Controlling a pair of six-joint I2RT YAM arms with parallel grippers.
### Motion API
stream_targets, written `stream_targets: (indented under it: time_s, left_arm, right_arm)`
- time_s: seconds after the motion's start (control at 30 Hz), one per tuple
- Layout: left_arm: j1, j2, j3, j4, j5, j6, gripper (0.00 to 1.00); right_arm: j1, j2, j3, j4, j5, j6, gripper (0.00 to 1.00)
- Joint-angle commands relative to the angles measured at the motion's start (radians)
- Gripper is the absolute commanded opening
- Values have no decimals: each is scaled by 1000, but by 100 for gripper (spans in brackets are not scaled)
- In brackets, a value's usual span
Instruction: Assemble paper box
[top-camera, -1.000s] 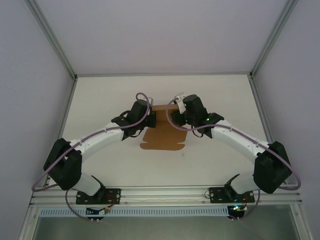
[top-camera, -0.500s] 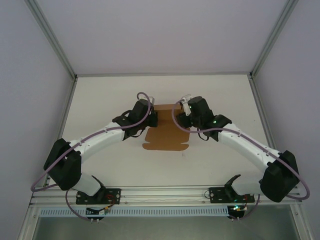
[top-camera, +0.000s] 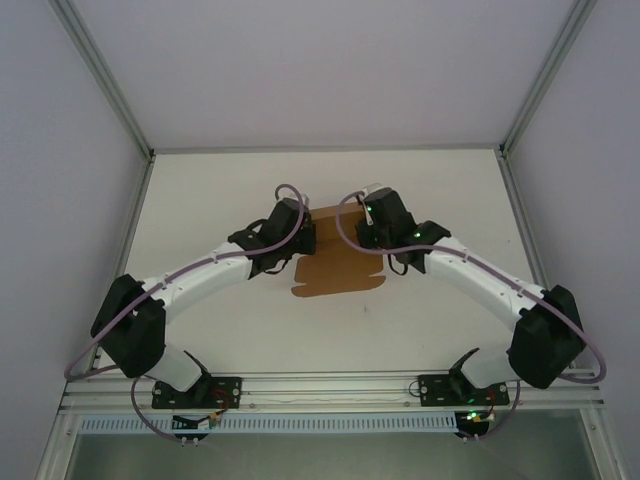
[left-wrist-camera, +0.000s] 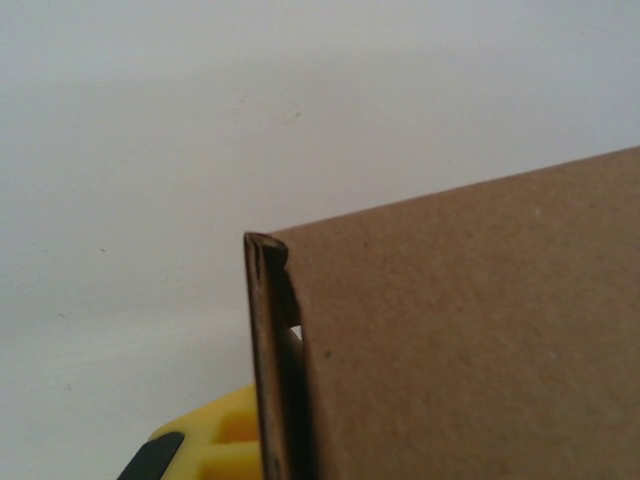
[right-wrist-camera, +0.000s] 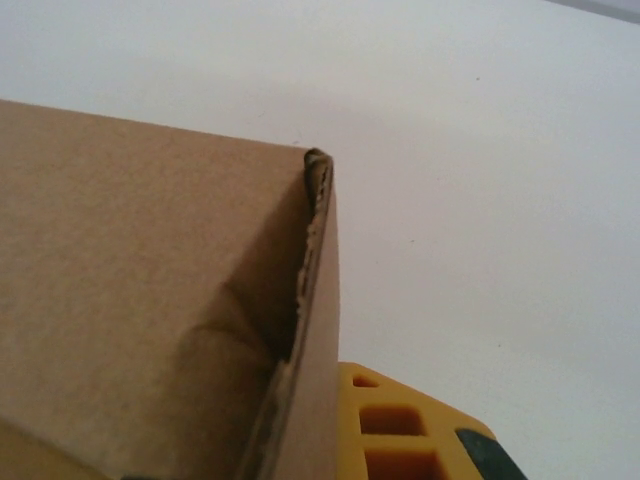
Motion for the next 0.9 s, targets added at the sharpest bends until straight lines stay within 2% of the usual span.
stream_targets:
  time_s: [0.0, 0.1, 0.17, 0.3, 0.37, 0.53, 0.6, 0.67, 0.7, 0.83, 0.87]
  left_arm:
    - [-13, -2, 68, -74, -68, -42, 0]
    - [-25, 3, 93, -76, -49, -69, 0]
    - [-30, -1, 102, -69, -34, -84, 0]
    - [-40, -20, 119, -73, -27, -102, 0]
    - [-45, -29, 119, -68, -25, -106, 0]
    - [-51, -30, 128, -70, -24, -111, 0]
    - [-52, -26, 131, -66, -20, -114, 0]
    - [-52, -19, 133, -64, -18, -113, 0]
    - [-52, -16, 133, -65, -22, -111, 0]
    - [-50, 0, 137, -81, -53, -112, 0]
    - [-50, 4, 134, -78, -54, -112, 0]
  right_arm:
    - [-1, 63, 51, -83, 279, 109, 0]
    - [21, 121, 83, -106, 370, 132, 0]
    - [37, 165, 107, -130, 483, 150, 0]
    - [46, 263, 209, -319, 689, 297, 0]
    - [46, 289, 249, -389, 719, 371, 0]
    - [46, 317, 271, -373, 714, 393, 0]
    - [46, 314, 248, -290, 648, 331, 0]
    - [46, 279, 187, -145, 514, 248, 2]
    - [46, 252, 157, -85, 440, 219, 10]
    - [46, 112, 3, 163, 124, 75, 29]
    - [46, 79, -29, 201, 68, 67, 30]
